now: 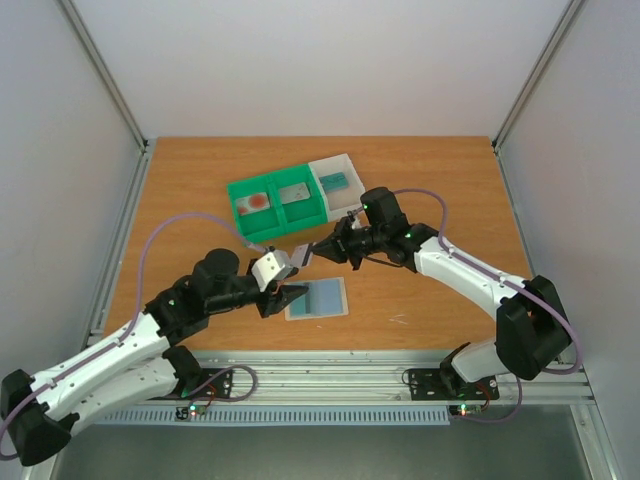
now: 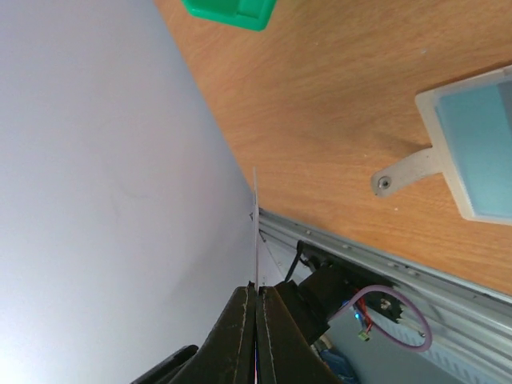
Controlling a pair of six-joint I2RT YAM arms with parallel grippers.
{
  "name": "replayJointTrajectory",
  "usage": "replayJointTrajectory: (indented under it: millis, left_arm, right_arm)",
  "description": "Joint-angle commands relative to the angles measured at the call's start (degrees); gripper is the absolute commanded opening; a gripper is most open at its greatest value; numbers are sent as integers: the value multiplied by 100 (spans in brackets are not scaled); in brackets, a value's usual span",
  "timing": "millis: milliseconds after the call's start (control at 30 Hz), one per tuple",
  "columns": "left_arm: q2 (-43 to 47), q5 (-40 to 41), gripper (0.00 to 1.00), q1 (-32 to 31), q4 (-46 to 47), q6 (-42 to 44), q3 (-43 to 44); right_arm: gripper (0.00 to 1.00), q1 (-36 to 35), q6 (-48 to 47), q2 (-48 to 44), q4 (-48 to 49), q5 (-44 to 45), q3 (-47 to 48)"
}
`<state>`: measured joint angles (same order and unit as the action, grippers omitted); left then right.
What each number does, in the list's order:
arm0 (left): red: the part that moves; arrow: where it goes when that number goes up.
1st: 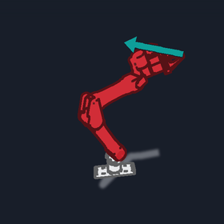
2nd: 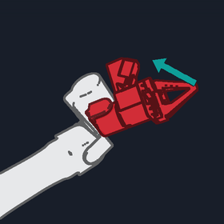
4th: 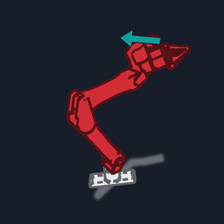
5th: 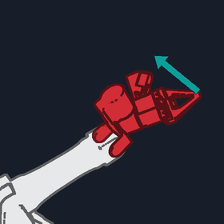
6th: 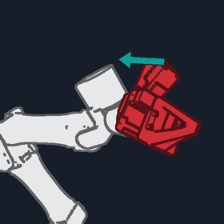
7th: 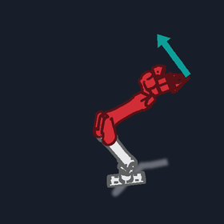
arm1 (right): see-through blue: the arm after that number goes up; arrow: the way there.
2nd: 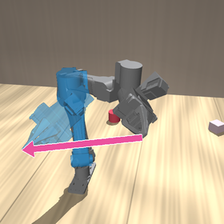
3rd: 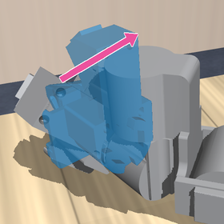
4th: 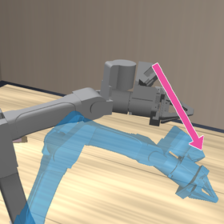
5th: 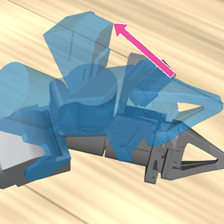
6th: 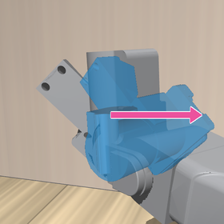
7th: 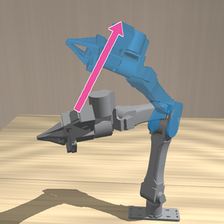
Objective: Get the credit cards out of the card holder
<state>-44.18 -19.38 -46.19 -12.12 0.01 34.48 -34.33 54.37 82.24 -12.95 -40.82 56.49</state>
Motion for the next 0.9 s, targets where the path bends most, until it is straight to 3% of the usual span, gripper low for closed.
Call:
replayJointTrajectory:
  millis: [0,267,667,867]
  left_arm:
    - [15,796,49,-248,11,996,46]
    - [-167,1778,48,-456,-183,1436,235]
    - [-109,1929,48,-472,-294,1558,258]
    - [133,1486,50,-474,-239,1560,128]
  right_arm:
    - [1,22,401,-147,304,-284,-37]
    - [1,24,514,-164,670,-483,-156]
    - [1,29,705,-129,1131,-673,-397]
    - [1,26,832,-111,1407,-639,-569]
